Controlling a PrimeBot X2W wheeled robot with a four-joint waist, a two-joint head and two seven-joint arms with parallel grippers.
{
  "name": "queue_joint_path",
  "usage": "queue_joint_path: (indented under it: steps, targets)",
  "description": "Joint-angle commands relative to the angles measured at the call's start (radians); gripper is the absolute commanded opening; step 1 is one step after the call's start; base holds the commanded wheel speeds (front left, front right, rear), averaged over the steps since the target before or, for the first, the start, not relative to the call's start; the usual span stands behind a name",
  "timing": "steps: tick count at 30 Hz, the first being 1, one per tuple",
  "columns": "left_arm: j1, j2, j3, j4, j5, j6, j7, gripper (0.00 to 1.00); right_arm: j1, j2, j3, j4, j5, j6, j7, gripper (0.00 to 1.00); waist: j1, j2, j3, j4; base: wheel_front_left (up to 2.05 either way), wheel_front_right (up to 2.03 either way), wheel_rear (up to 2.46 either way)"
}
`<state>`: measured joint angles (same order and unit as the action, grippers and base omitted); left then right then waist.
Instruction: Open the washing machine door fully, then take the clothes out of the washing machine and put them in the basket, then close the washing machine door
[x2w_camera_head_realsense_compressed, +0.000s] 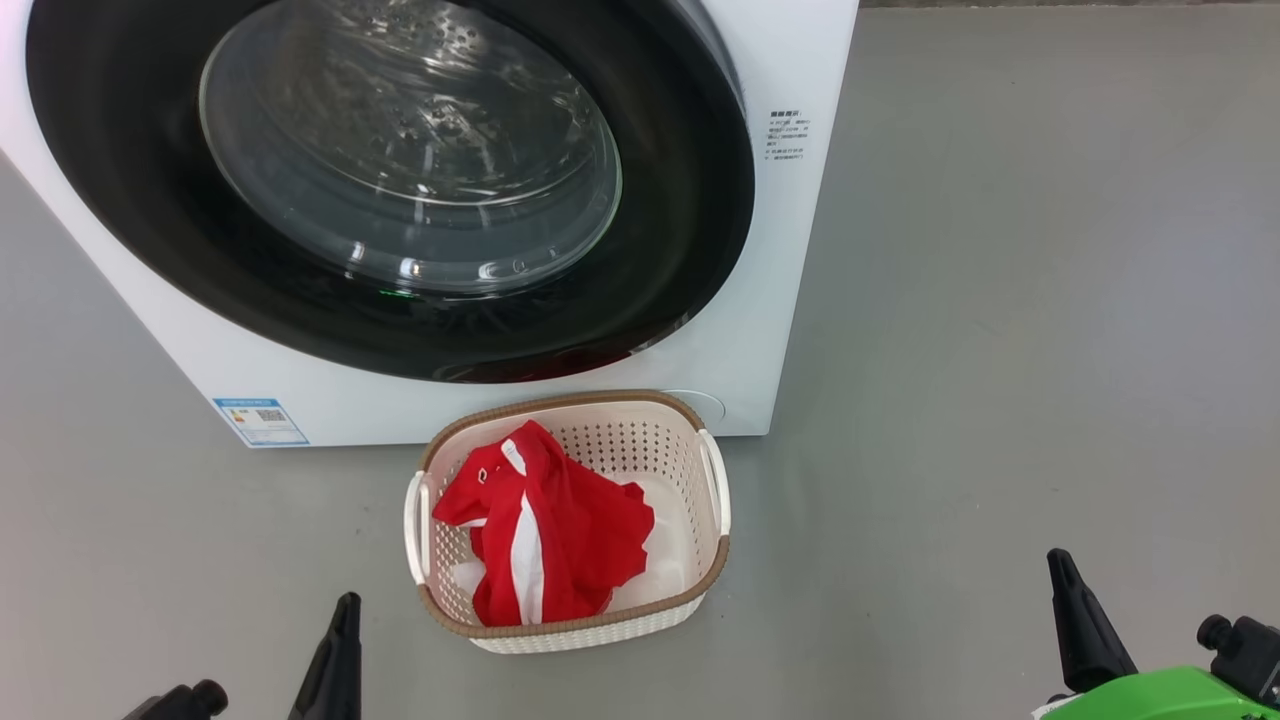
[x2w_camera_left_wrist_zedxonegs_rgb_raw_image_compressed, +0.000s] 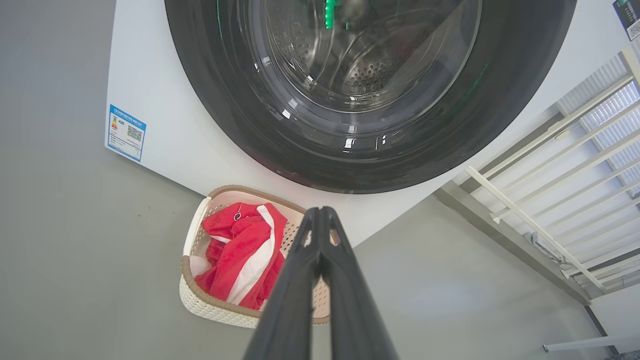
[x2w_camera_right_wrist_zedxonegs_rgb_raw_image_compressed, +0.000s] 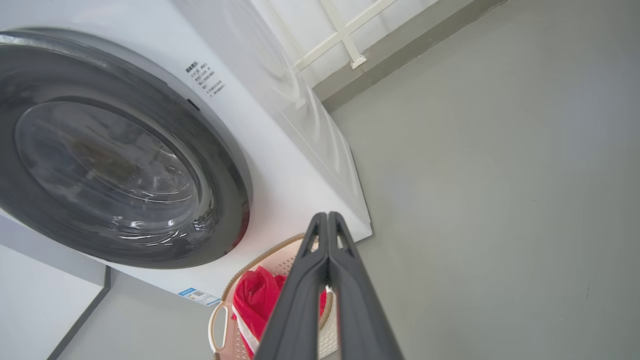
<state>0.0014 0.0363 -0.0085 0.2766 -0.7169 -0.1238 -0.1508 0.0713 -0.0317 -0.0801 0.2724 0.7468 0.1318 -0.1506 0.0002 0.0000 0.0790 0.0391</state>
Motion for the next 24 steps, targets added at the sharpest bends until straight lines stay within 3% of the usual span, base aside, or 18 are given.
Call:
queue_joint_path:
  steps: [1,24]
  targets:
    - [-0.035,0.018,0.014,-0.024,-0.038,-0.002,0.007,0.00,-0.050,-0.018,0.010,-0.024,0.038,0.000,0.006,0.00,-0.0002,0.0000,-0.002,-0.001,0.00,0.00,0.00]
    - [-0.055,0.028,0.030,-0.027,-0.295,-0.004,0.068,0.00,-0.086,-0.026,0.009,-0.026,0.283,-0.001,0.070,0.00,-0.0002,0.0000,-0.023,-0.012,0.00,0.00,0.00]
